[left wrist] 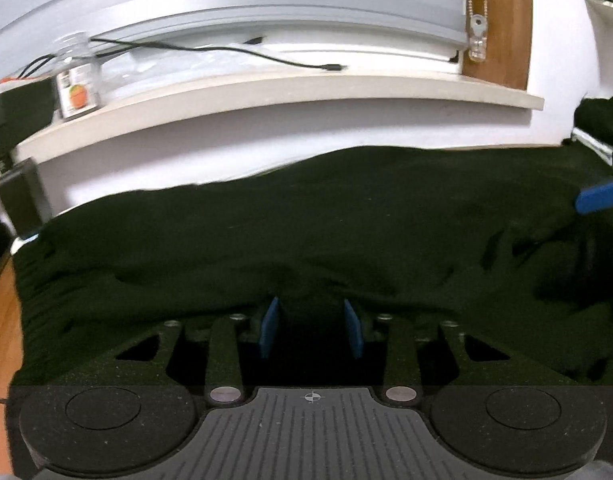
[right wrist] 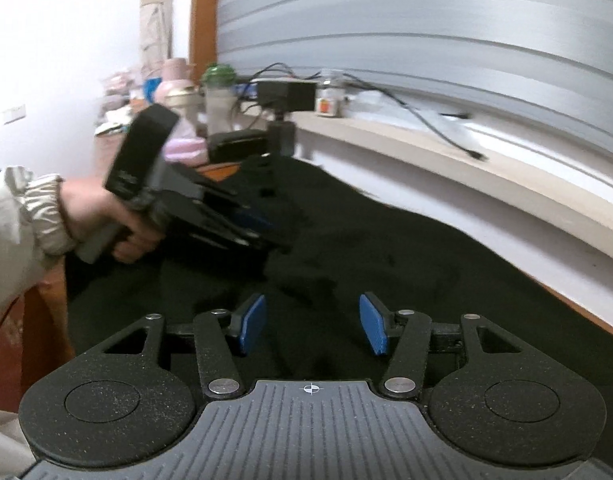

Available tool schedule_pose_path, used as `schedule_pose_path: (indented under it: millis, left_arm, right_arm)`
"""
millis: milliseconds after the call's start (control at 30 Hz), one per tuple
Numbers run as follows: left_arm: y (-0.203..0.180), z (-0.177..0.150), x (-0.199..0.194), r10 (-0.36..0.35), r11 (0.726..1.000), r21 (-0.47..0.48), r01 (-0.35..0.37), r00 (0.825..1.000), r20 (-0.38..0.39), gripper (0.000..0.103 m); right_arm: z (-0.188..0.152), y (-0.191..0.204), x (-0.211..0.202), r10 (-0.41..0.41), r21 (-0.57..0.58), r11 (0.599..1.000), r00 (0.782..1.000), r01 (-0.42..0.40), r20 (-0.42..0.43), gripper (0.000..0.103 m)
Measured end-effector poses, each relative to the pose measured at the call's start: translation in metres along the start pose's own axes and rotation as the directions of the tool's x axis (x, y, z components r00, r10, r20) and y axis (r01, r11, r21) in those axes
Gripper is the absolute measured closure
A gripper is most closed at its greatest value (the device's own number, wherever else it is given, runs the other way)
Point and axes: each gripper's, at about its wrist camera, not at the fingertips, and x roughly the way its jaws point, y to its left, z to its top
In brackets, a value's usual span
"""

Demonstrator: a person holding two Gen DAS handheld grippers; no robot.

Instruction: Fold clothes

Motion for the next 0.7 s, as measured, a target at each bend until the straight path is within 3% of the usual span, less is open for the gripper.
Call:
schedule_pose_path:
  millis: [133, 200, 267, 400, 500, 700]
  left_arm:
    - [-0.003, 0.005, -0.001, 0.002, 1.000, 0.001, -0.002, 0.999, -0.036, 0.065]
    - [0.012, 0.005, -0.026, 0.021, 1.000, -0.015, -0.022, 1.000, -0.017, 0.064]
    - [0.028, 0.004, -0.053, 0.044, 0.999, -0.033, -0.044, 0.999, 0.008, 0.055]
    - [0.064, -0.004, -0.106, 0.114, 0.992, -0.063, -0.112, 0.993, 0.030, 0.055]
    - [0.094, -0.024, -0.127, 0.143, 0.985, -0.093, -0.143, 0.990, -0.008, 0.057]
    - [0.130, -0.067, -0.121, 0.129, 0.980, -0.141, -0.143, 0.986, -0.104, 0.059]
  right_arm:
    - [0.007, 0.023, 0.011, 0.053, -0.031, 0.998, 0.998, -0.054, -0.028, 0.050]
    - [0.012, 0.040, 0.019, 0.088, -0.057, 0.994, 0.996, -0.089, -0.034, 0.049]
    - [0.019, 0.060, 0.031, 0.130, -0.084, 0.988, 0.991, -0.133, -0.037, 0.047]
    - [0.036, 0.109, 0.063, 0.216, -0.144, 0.965, 0.975, -0.220, -0.049, 0.046]
    - [0.045, 0.153, 0.088, 0.266, -0.200, 0.941, 0.962, -0.273, -0.062, 0.046]
    - [0.053, 0.235, 0.133, 0.314, -0.303, 0.895, 0.945, -0.328, -0.095, 0.045]
